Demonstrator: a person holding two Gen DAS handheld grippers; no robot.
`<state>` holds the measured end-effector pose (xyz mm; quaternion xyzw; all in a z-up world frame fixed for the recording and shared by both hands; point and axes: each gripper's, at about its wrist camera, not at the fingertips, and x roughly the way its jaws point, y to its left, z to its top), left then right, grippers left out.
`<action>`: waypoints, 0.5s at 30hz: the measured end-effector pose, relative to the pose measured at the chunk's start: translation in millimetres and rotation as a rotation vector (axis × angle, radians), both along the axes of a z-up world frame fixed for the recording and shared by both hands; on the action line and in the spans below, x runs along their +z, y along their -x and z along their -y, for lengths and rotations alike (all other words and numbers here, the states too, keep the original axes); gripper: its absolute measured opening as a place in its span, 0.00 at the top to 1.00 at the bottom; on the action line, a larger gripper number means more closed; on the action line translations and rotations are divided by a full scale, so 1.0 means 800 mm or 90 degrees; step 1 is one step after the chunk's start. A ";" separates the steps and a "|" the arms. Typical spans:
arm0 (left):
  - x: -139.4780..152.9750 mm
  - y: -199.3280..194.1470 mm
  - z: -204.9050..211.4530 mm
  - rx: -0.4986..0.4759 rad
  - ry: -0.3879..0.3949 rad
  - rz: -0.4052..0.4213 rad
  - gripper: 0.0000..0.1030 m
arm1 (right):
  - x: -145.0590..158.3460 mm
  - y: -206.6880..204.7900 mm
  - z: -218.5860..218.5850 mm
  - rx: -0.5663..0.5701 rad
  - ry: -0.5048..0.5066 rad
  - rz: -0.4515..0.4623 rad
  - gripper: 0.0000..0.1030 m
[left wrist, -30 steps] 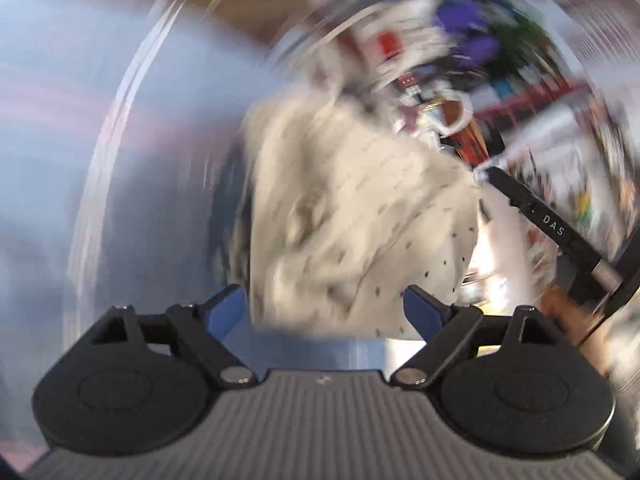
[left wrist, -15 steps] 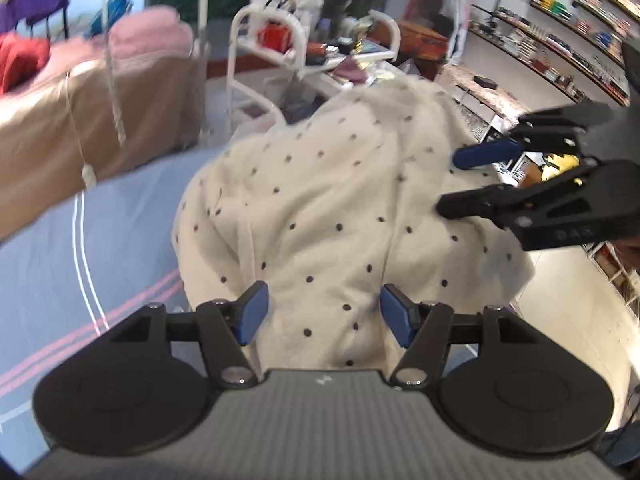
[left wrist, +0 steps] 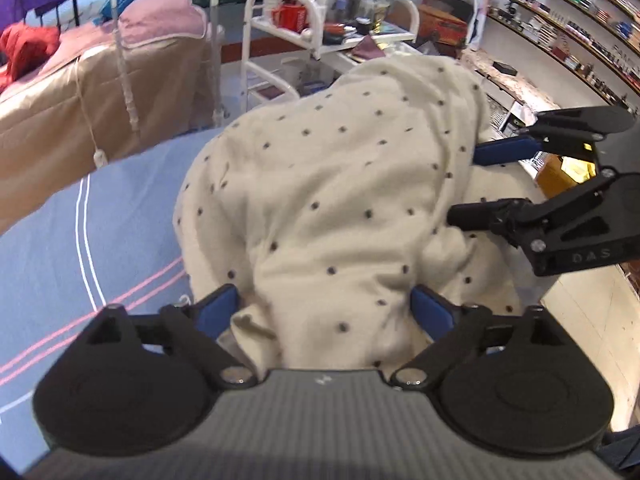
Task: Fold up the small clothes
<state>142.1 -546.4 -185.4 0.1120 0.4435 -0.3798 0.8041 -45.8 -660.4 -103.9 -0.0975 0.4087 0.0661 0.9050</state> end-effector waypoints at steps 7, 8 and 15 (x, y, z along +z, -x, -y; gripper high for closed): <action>0.006 0.006 -0.005 0.017 0.010 0.023 0.08 | -0.001 0.001 -0.002 -0.005 0.002 0.005 0.00; 0.010 0.008 -0.008 0.019 0.013 0.022 0.08 | 0.000 0.000 -0.002 -0.008 0.000 0.003 0.00; 0.040 0.019 -0.042 0.035 0.017 0.062 0.06 | 0.014 0.008 -0.002 -0.035 -0.009 0.018 0.00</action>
